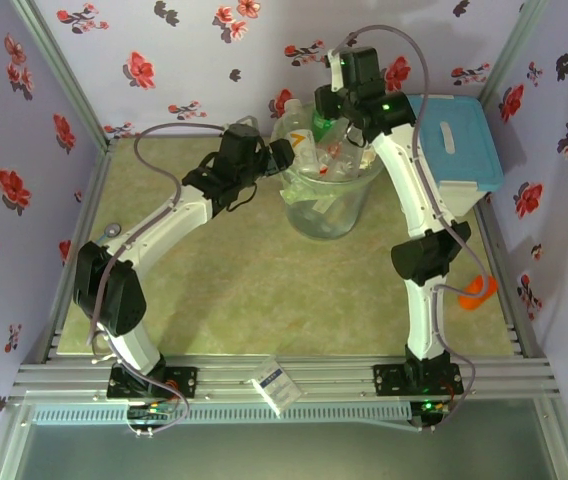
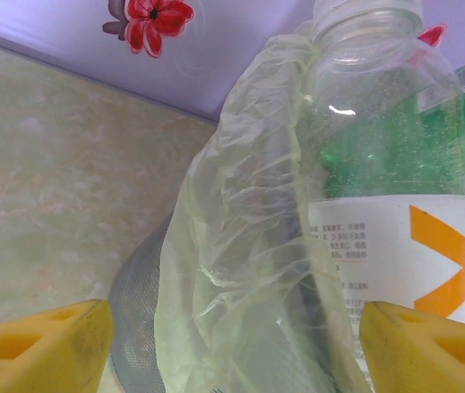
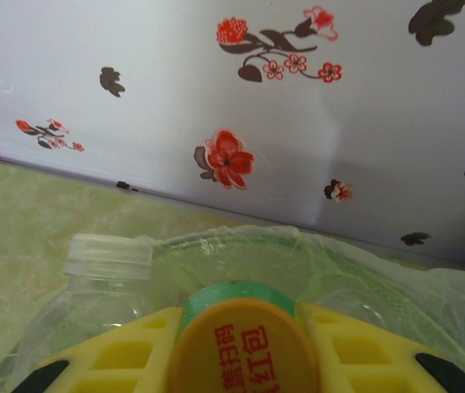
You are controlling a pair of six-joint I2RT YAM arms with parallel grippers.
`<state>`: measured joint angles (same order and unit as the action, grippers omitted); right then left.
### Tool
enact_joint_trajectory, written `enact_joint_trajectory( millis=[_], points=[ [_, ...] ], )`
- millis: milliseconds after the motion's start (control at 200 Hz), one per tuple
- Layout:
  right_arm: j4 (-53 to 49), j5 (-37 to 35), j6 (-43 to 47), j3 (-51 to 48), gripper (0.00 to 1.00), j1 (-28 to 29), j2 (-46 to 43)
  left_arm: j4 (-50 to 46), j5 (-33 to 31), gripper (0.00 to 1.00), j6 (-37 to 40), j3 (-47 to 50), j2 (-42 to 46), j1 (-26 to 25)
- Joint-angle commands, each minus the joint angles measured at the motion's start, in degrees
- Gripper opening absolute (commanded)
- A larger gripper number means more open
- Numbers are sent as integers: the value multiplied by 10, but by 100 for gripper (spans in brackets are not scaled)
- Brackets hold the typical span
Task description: Put the plastic bottles in the bin
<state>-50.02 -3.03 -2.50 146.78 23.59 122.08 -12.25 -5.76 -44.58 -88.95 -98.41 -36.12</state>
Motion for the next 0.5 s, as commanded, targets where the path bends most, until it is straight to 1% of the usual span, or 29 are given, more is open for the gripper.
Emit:
enact_joint_trajectory(
  millis=[0,155,495],
  points=[
    [7,-2,6,-6,19,-5,20,-10,3,78,14,-23,-8,2],
    [-2,25,-10,-2,20,-16,44,-11,3,78,14,-24,-10,2],
    [-40,31,-10,-1,20,-24,79,-16,3,78,13,-35,-21,3]
  ],
)
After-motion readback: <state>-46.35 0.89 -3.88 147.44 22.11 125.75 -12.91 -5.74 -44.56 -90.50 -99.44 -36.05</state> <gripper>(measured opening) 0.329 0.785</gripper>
